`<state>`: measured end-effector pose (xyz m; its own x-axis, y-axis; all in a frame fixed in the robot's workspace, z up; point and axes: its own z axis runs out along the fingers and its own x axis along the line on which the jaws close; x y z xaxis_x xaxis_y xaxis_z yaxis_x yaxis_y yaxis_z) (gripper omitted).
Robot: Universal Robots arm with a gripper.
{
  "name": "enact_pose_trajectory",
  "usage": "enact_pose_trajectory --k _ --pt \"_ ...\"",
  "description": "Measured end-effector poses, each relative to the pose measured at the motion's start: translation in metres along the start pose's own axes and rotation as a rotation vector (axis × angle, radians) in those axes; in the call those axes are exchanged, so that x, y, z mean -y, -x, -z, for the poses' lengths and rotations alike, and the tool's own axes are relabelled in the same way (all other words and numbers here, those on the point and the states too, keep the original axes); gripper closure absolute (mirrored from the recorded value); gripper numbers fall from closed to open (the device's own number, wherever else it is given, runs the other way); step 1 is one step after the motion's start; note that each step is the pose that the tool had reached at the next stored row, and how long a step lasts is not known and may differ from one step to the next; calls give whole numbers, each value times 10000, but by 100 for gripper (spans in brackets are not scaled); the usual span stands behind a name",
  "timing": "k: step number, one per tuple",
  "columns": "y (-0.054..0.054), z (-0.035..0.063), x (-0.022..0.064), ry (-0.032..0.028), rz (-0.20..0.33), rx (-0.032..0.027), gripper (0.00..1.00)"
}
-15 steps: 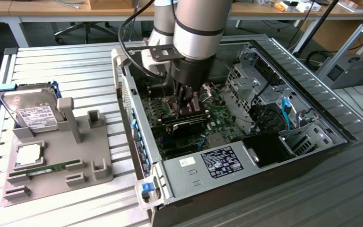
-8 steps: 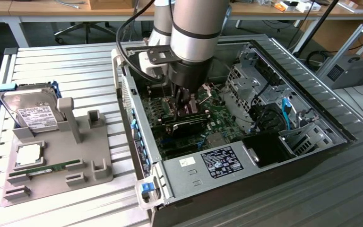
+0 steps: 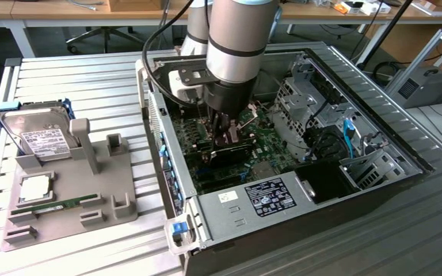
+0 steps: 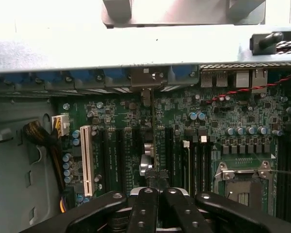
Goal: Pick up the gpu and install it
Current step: 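Press down on the gpu until it lock into place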
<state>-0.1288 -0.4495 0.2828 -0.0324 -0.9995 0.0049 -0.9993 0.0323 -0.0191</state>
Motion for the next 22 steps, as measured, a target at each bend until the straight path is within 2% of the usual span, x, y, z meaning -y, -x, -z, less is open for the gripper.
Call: enact_pose_trajectory --k 16,22 --pt "6 -14 58 1 -1 4 89" --pt "7 -47 58 1 -1 31 89"
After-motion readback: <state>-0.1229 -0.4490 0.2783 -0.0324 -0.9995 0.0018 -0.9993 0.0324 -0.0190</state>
